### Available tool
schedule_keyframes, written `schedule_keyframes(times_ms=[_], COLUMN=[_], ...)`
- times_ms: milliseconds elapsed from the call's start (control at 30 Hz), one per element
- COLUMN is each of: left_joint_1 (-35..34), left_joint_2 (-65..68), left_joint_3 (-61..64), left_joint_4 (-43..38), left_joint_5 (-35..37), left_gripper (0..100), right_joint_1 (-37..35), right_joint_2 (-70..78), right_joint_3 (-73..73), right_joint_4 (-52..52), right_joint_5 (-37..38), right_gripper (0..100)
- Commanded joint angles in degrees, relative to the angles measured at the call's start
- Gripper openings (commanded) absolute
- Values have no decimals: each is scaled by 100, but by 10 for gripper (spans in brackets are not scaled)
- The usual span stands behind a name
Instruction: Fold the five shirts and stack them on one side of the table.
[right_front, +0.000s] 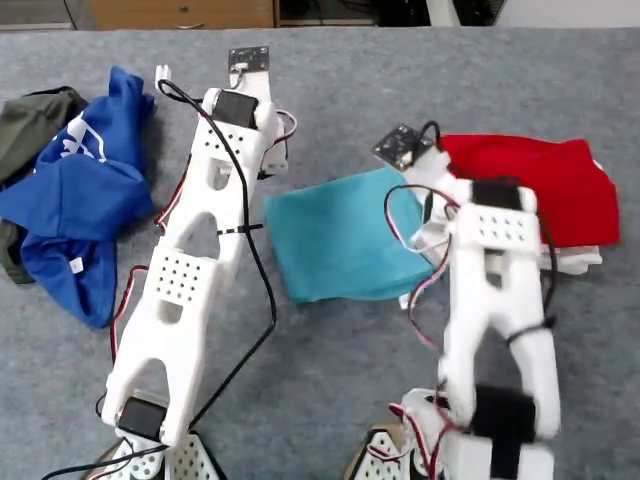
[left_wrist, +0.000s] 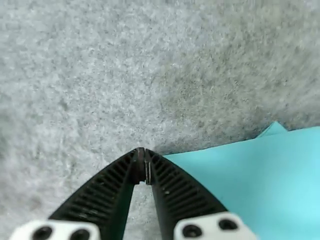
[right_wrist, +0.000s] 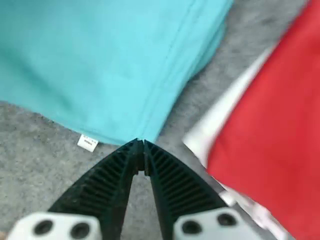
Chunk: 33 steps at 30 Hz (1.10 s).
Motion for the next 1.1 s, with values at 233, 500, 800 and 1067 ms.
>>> schedule_keyframes(times_ms=[233,500,800,1067], left_joint_1=[-9,-53,-79,-44], left_joint_2=[-2114,-5209,-5314,-4919], left_joint_3=[2884,7191,8185,8009], left_joint_4=[88,-1644,-3288,-3156], left_joint_5=[-185,-220,1029,1037], left_gripper=[18,162,233,232], right_joint_1=[48,-4,-1095,-927], right_joint_2=[-910,-1068,215,699], right_joint_3=[22,488,901,954], right_joint_4=[1178,835,-571,-967], right_joint_5=[-1029,-2145,-3051,-3569], right_gripper=[108,175,395,411])
